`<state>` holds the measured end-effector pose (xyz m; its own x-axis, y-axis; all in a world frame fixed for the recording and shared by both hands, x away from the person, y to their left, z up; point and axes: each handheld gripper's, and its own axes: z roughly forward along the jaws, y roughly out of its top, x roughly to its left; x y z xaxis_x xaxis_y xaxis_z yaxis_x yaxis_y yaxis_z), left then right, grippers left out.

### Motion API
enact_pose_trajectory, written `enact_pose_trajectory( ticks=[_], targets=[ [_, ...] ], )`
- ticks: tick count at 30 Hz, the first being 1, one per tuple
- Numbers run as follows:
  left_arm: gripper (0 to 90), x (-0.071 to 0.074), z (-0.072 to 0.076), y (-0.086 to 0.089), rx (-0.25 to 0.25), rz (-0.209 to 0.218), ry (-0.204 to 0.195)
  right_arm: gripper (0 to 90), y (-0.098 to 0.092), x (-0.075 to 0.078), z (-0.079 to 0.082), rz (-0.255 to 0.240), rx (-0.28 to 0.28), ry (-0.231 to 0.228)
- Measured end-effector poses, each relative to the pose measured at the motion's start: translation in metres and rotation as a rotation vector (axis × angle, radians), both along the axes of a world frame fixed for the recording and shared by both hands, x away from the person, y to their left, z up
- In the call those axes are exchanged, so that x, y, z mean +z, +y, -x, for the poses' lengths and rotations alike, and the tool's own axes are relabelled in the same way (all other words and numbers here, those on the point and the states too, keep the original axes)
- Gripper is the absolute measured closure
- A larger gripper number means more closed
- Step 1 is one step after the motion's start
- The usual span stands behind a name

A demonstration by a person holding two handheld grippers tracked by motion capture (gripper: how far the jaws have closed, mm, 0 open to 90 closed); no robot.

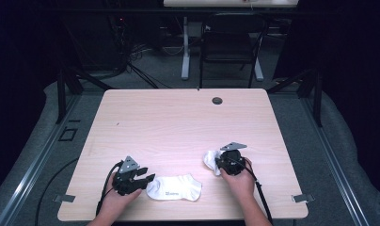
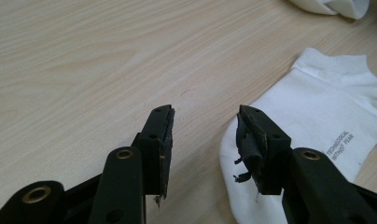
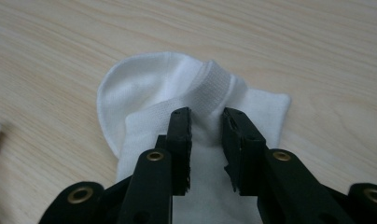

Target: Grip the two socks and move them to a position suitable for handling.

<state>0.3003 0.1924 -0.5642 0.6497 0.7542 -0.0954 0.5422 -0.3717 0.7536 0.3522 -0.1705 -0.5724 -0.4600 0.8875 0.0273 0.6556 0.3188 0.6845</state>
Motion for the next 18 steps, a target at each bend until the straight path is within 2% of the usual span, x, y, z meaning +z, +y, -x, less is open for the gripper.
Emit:
enact_pose_trajectory(
  ticks=[5, 8, 10, 11, 12, 14, 18],
  targets=[
    [56.1, 0.0, 0.0, 0.0, -0.003, 0.002, -0.004, 72.9, 0.028, -0.002, -0.006, -0.036, 0.039, 0.002],
    [56.1, 0.0, -0.001, 0.0, -0.004, 0.003, -0.002, 72.8, 0.046, -0.003, -0.01, -0.038, 0.059, 0.0],
    [56.1, 0.0, -0.001, 0.0, -0.004, 0.004, -0.003, 72.7, 0.05, -0.003, -0.01, -0.042, 0.06, 0.003],
    [56.1, 0.0, -0.001, 0.0, -0.006, 0.005, -0.003, 72.5, 0.062, -0.002, -0.013, -0.035, 0.079, 0.011],
    [56.1, 0.0, -0.001, 0.0, -0.006, 0.006, -0.003, 72.5, 0.062, -0.002, -0.013, -0.035, 0.079, 0.011],
    [56.1, 0.001, -0.001, 0.001, -0.007, 0.009, -0.004, 72.3, 0.076, -0.001, -0.014, -0.032, 0.094, 0.018],
    [56.1, 0.001, -0.001, 0.003, -0.002, 0.014, -0.004, 70.3, 0.09, -0.001, -0.015, -0.04, 0.106, 0.026]
  ],
)
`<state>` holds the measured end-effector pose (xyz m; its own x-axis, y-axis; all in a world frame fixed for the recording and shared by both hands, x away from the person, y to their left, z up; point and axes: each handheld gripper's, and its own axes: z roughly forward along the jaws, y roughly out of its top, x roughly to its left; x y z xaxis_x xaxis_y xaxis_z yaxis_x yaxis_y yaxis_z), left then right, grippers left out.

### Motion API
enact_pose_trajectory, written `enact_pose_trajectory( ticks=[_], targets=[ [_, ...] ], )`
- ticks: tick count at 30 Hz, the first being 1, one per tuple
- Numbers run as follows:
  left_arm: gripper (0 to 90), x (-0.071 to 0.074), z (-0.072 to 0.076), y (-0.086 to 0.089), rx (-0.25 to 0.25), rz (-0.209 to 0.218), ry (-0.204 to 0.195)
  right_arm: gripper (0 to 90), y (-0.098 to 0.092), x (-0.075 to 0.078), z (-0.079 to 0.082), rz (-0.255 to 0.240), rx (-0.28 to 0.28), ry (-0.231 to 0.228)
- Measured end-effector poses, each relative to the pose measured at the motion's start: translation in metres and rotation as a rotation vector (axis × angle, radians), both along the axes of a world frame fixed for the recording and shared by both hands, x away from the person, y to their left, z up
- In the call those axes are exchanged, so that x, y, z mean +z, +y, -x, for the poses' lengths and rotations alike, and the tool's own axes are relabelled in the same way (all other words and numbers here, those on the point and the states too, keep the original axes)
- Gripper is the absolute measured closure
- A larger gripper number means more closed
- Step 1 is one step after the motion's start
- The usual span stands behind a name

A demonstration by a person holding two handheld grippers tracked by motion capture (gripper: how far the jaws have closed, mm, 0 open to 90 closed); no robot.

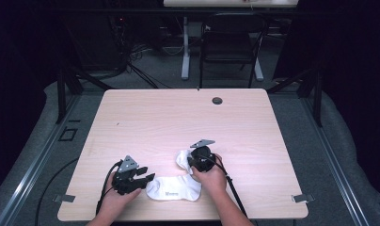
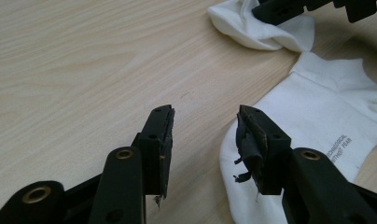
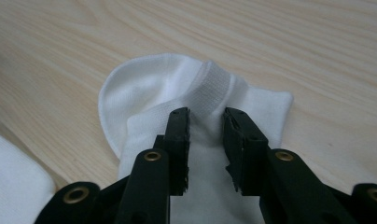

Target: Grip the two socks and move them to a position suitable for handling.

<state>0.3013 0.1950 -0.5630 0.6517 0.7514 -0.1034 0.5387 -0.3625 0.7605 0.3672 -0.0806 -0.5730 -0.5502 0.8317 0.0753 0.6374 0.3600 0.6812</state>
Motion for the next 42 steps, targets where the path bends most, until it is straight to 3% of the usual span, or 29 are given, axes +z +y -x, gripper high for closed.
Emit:
enact_pose_trajectory(
  ticks=[5, 11, 15, 19, 25, 29, 31, 34, 42],
  targets=[
    [55.9, 0.002, 0.0, 0.004, 0.002, 0.007, 0.001, 65.8, 0.003, 0.008, 0.003, -0.013, 0.031, -0.003],
    [55.5, 0.002, 0.0, 0.005, 0.012, 0.018, 0.001, 64.9, -0.004, 0.023, 0.008, -0.027, 0.028, -0.048],
    [55.3, 0.002, 0.0, 0.005, 0.009, 0.017, 0.0, 64.5, -0.004, 0.031, 0.014, -0.026, 0.056, -0.065],
    [55.2, 0.001, 0.0, 0.004, 0.006, 0.013, 0.002, 62.6, 0.004, 0.028, 0.022, -0.037, 0.1, -0.043],
    [55.2, 0.001, 0.0, 0.004, 0.005, 0.012, 0.004, 60.2, 0.018, 0.017, 0.025, 0.017, 0.148, -0.03],
    [55.1, 0.001, 0.0, 0.003, 0.004, 0.01, 0.001, 67.7, 0.023, 0.01, 0.024, 0.096, 0.152, -0.024],
    [55.1, 0.0, 0.0, 0.003, 0.004, 0.01, 0.001, 76.9, 0.022, 0.007, 0.023, 0.109, 0.153, -0.004],
    [55.0, 0.0, 0.0, 0.002, 0.003, 0.011, 0.005, 86.9, 0.021, 0.007, 0.022, 0.105, 0.15, 0.003],
    [55.0, 0.0, 0.0, 0.002, 0.002, 0.01, 0.008, 87.7, 0.02, 0.024, 0.023, 0.054, 0.154, -0.041]
  ],
)
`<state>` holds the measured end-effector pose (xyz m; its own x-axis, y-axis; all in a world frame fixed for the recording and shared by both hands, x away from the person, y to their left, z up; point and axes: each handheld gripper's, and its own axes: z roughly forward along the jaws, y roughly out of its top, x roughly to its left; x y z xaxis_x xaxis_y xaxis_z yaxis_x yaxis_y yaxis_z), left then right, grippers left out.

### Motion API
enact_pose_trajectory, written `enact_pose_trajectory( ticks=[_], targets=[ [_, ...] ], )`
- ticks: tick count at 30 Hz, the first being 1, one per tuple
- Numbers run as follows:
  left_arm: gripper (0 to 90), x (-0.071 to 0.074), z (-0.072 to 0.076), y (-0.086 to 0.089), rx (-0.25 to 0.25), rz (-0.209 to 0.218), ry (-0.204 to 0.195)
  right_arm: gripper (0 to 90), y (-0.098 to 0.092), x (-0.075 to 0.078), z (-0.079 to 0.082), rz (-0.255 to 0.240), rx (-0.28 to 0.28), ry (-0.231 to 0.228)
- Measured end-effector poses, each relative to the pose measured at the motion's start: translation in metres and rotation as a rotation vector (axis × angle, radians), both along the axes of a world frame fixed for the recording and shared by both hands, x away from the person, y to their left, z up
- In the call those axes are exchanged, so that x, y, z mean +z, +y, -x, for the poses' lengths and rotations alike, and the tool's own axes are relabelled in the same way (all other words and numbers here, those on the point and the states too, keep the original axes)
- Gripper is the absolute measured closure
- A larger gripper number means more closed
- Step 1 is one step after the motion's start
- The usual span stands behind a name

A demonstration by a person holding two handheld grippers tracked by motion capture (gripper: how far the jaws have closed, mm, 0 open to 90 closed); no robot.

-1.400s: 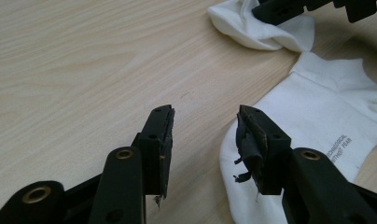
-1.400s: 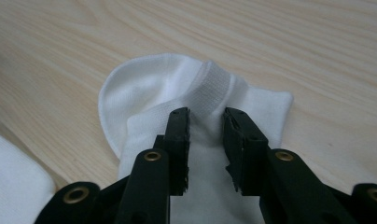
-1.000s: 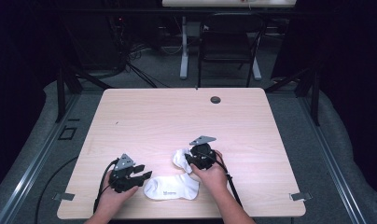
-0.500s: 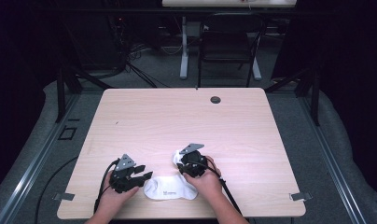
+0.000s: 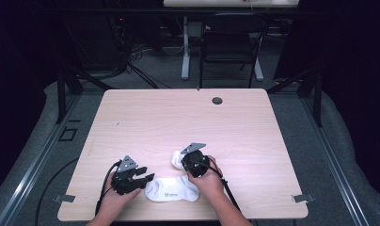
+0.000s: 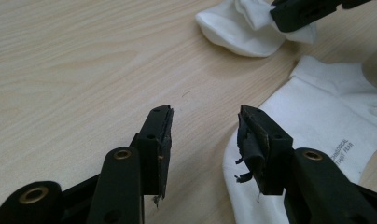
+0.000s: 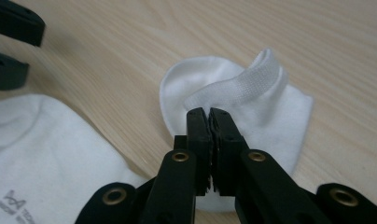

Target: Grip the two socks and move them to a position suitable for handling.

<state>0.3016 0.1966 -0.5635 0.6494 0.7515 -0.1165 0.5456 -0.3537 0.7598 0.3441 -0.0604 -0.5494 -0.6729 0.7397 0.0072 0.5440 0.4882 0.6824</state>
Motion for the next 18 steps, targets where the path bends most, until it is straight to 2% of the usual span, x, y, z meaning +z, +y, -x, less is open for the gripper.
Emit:
enact_pose_trajectory(
  ticks=[3, 5, 10, 15, 18],
  targets=[
    [55.0, 0.0, 0.0, 0.0, -0.001, -0.002, 0.001, 87.7, 0.001, 0.01, 0.002, -0.031, 0.003, -0.021],
    [55.0, 0.0, 0.0, 0.0, 0.0, -0.001, 0.002, 87.7, 0.001, 0.015, 0.002, -0.081, -0.008, -0.03],
    [54.9, -0.001, 0.0, 0.0, 0.002, -0.001, 0.0, 87.6, -0.003, 0.025, 0.003, -0.163, -0.043, -0.012],
    [54.9, -0.001, -0.001, 0.0, 0.004, -0.001, 0.001, 87.5, -0.013, 0.029, 0.004, -0.204, -0.074, 0.011],
    [54.7, -0.001, -0.001, 0.0, 0.004, -0.002, 0.001, 87.3, -0.022, 0.026, 0.005, -0.221, -0.1, 0.026]
  ],
)
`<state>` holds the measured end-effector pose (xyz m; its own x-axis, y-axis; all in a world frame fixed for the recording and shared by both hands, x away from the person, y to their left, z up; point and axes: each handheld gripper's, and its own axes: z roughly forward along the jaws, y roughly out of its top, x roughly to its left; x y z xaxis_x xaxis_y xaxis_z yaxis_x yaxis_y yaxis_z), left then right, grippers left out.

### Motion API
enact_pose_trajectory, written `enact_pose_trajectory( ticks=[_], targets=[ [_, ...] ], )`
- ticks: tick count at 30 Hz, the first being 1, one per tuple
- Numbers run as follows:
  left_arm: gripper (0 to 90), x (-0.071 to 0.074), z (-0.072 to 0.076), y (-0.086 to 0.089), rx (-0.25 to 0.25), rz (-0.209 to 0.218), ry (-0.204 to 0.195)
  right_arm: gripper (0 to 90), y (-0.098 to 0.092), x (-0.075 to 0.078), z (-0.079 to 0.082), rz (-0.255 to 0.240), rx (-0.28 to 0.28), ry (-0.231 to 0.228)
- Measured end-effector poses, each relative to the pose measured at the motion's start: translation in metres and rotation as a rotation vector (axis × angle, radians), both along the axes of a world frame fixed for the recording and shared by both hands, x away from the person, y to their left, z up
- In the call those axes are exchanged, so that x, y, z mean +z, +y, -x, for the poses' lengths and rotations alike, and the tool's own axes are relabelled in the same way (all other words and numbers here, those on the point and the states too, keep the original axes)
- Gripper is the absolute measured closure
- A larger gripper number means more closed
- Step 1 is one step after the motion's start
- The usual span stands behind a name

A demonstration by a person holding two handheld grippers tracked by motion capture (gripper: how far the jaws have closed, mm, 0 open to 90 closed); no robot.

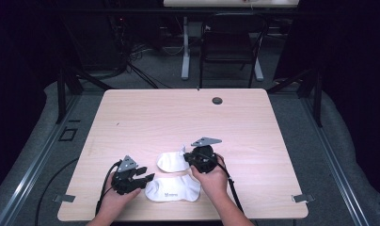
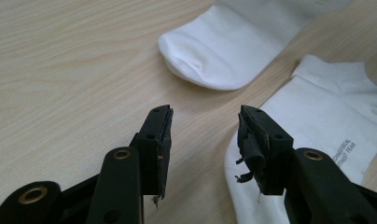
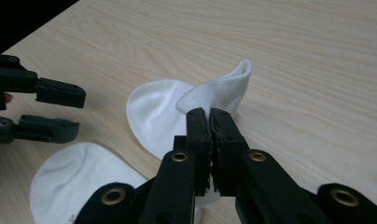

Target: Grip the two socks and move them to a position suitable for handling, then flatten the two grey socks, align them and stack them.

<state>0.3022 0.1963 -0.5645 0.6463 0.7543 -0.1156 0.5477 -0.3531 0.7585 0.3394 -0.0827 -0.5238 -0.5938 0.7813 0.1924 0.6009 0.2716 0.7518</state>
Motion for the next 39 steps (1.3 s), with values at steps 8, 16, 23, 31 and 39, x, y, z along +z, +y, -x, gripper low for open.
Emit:
enact_pose_trajectory(
  ticks=[8, 16, 23, 31, 39],
  targets=[
    [54.6, -0.001, -0.001, -0.001, -0.003, -0.01, 0.002, 86.5, -0.022, -0.022, 0.004, -0.006, -0.054, 0.039],
    [54.6, -0.001, -0.001, 0.0, 0.003, -0.006, 0.001, 85.1, -0.033, -0.036, 0.003, 0.015, -0.087, 0.063],
    [54.6, 0.0, -0.002, 0.002, 0.009, -0.005, 0.002, 76.4, -0.042, -0.044, 0.002, 0.054, -0.112, 0.068],
    [54.7, 0.003, -0.006, 0.002, 0.013, 0.015, 0.008, 62.5, -0.065, -0.029, 0.003, 0.038, -0.153, 0.029],
    [57.1, 0.015, -0.023, -0.011, -0.003, 0.04, 0.009, 61.4, -0.071, -0.024, 0.006, 0.018, -0.139, -0.018]
  ],
)
